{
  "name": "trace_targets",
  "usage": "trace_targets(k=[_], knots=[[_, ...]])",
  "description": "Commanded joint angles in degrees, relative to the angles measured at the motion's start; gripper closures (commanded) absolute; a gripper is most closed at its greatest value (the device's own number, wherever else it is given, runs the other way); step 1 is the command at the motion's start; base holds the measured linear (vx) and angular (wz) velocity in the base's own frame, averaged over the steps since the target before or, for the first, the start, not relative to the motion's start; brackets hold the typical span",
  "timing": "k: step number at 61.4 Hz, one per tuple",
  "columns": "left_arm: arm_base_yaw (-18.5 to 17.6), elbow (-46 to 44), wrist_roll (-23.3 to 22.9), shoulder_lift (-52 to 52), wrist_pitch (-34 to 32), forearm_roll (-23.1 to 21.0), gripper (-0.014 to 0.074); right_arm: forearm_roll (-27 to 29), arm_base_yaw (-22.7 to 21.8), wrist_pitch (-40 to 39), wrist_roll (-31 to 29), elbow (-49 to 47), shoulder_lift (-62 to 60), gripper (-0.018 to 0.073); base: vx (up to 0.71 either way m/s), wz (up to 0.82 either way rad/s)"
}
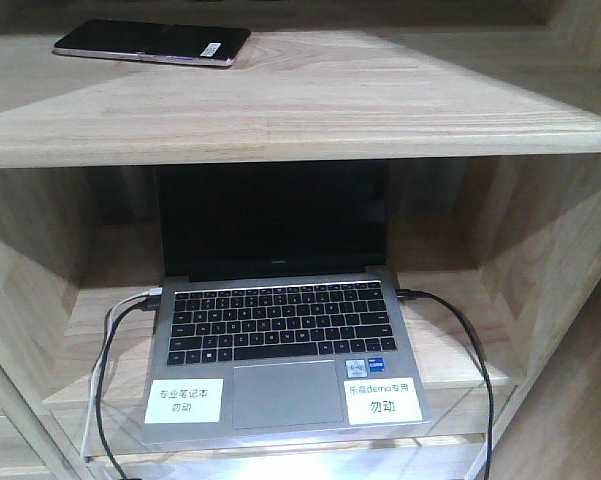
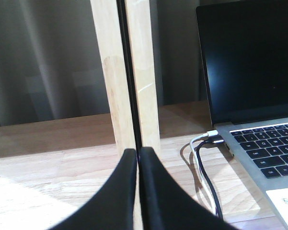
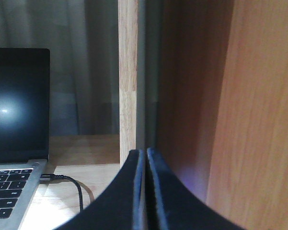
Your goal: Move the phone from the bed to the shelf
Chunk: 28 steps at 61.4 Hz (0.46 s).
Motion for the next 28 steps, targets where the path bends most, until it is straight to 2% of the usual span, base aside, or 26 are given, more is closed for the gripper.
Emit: trace_targets(k=[1,28], knots=[[-0.12,-1.46,-0.22,-0.61,-4.09,-0.26,0.0596,-0.11,-0.35,-3.86,-0.64,0.50,-0.71,0.0564,0.00,0.00],[-0.12,-1.46,-0.22,-0.61,-4.09,-0.26,0.0596,-0.11,-0.35,-3.86,-0.64,0.50,-0.71,0.0564,0.00,0.00]])
